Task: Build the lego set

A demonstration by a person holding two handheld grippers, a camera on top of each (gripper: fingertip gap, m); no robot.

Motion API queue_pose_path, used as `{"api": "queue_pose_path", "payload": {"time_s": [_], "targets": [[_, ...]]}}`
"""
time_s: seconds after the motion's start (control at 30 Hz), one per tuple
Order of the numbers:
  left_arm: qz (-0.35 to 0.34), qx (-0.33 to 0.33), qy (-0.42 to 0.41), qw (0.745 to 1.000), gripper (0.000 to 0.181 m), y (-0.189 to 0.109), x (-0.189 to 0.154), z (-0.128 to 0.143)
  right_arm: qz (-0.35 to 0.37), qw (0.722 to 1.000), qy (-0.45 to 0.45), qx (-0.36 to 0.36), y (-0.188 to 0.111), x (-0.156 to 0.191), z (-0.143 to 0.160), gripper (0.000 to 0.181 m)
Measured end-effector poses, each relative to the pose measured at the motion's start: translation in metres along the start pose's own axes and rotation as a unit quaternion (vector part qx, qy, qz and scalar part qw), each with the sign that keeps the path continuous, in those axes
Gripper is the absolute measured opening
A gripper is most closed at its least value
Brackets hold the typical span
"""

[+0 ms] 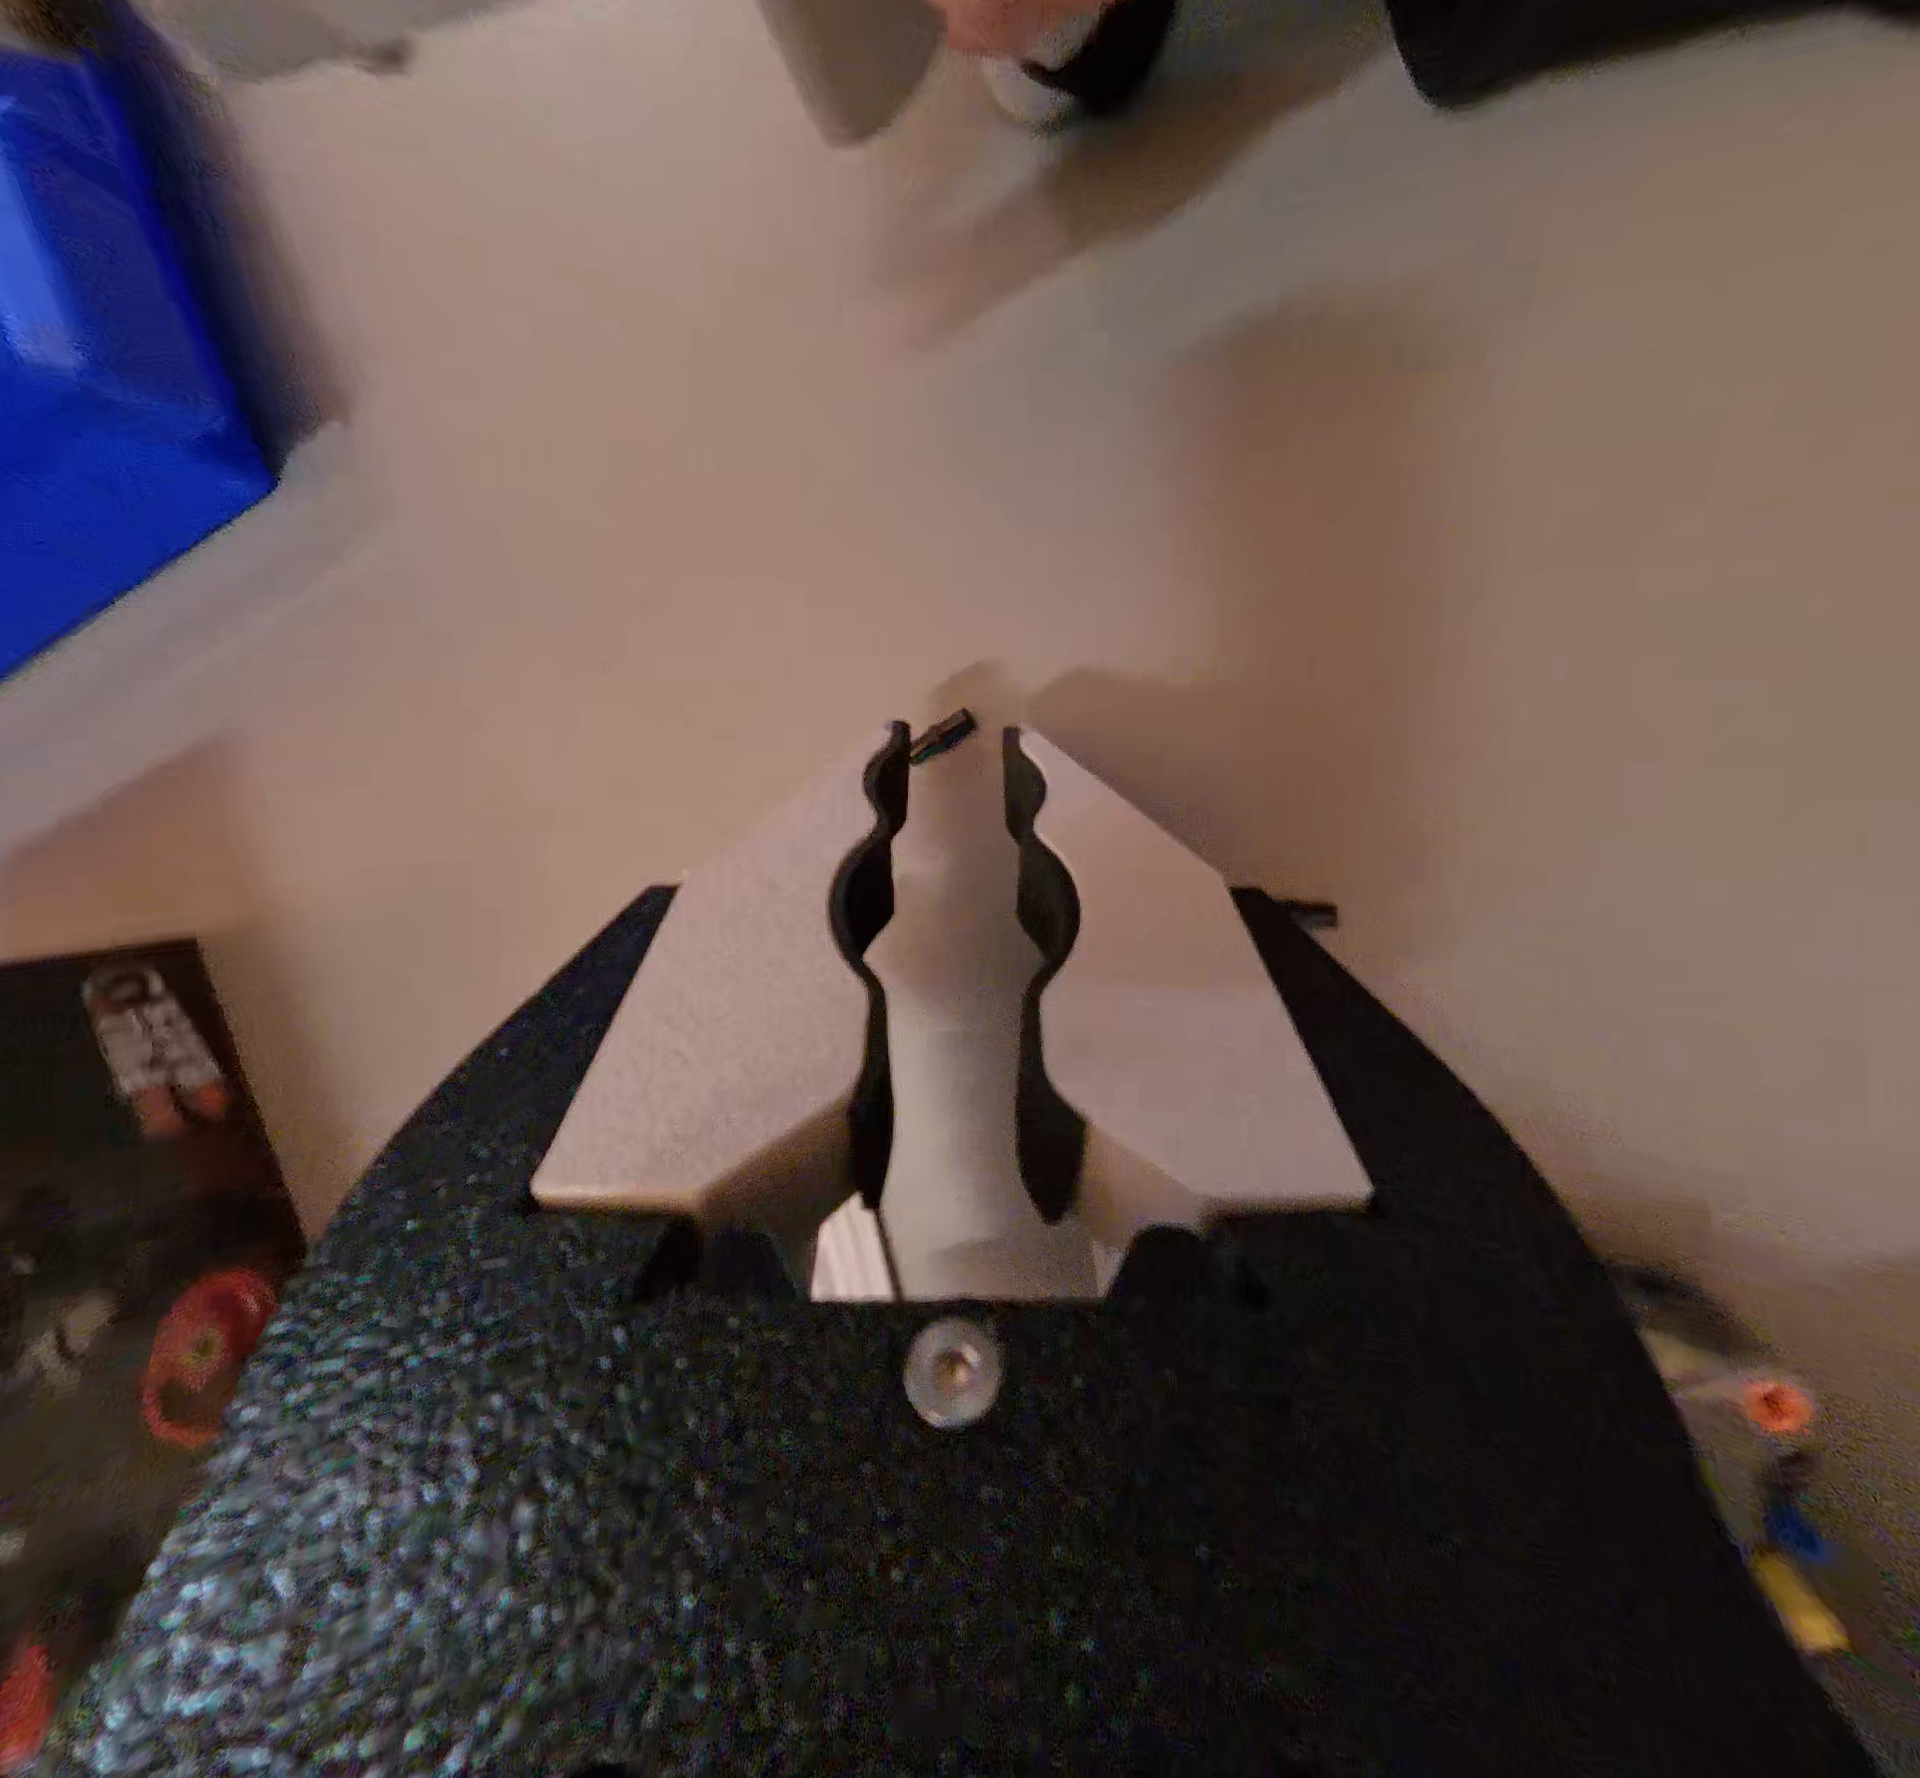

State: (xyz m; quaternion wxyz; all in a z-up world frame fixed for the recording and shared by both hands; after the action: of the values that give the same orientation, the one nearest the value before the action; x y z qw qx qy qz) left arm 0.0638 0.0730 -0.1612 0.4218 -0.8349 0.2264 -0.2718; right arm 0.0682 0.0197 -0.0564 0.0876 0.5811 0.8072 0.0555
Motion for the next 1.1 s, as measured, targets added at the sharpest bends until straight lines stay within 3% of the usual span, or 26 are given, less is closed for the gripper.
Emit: {"api": "queue_pose_path", "payload": {"time_s": [0.1,0.27,0.37,0.43,0.53,0.73,0.93,1.1], "targets": [[0.013,-0.007,0.054,0.998,0.014,0.008,0.005,0.009,0.001,1.0,0.01,-0.013,-0.002,-0.003,-0.004,0.005],[0.064,-0.086,0.028,0.994,0.003,0.017,-0.002,0.009,-0.03,0.998,0.043,-0.044,-0.009,-0.001,-0.013,0.005],[0.054,-0.101,0.023,0.993,0.0,0.016,-0.006,0.009,-0.033,0.996,0.057,-0.067,-0.013,-0.003,-0.02,0.005],[0.065,-0.075,0.014,0.995,0.0,0.011,-0.011,0.014,-0.043,0.994,0.071,-0.075,-0.013,-0.001,-0.021,0.005],[0.03,-0.007,0.043,0.999,0.0,-0.003,-0.009,0.031,-0.043,0.995,0.065,-0.06,-0.01,0.001,-0.016,0.005],[0.019,0.025,0.013,0.999,0.0,-0.04,-0.025,0.023,-0.03,0.998,0.046,-0.036,-0.006,-0.001,-0.007,0.005],[0.022,-0.012,-0.003,1.0,0.002,-0.053,-0.036,-0.007,-0.027,0.995,0.084,-0.056,-0.008,-0.007,-0.012,0.005],[0.004,0.035,0.063,0.997,0.006,-0.051,-0.02,-0.003,-0.025,0.994,0.09,-0.061,-0.009,-0.009,-0.013,0.004]]}}
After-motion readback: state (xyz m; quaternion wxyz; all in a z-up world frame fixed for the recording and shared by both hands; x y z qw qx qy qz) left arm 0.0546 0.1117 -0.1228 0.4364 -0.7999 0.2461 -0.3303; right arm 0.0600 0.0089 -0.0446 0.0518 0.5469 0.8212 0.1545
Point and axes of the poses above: each gripper's, where its closed fingertips meet, y out along the fingers, z out of its underside, x = y × z across the jaws, the point moved 1 cm from there along -y, back along the fingers, and after that the axes turned 7 degrees about y, right-handed, at the moved point
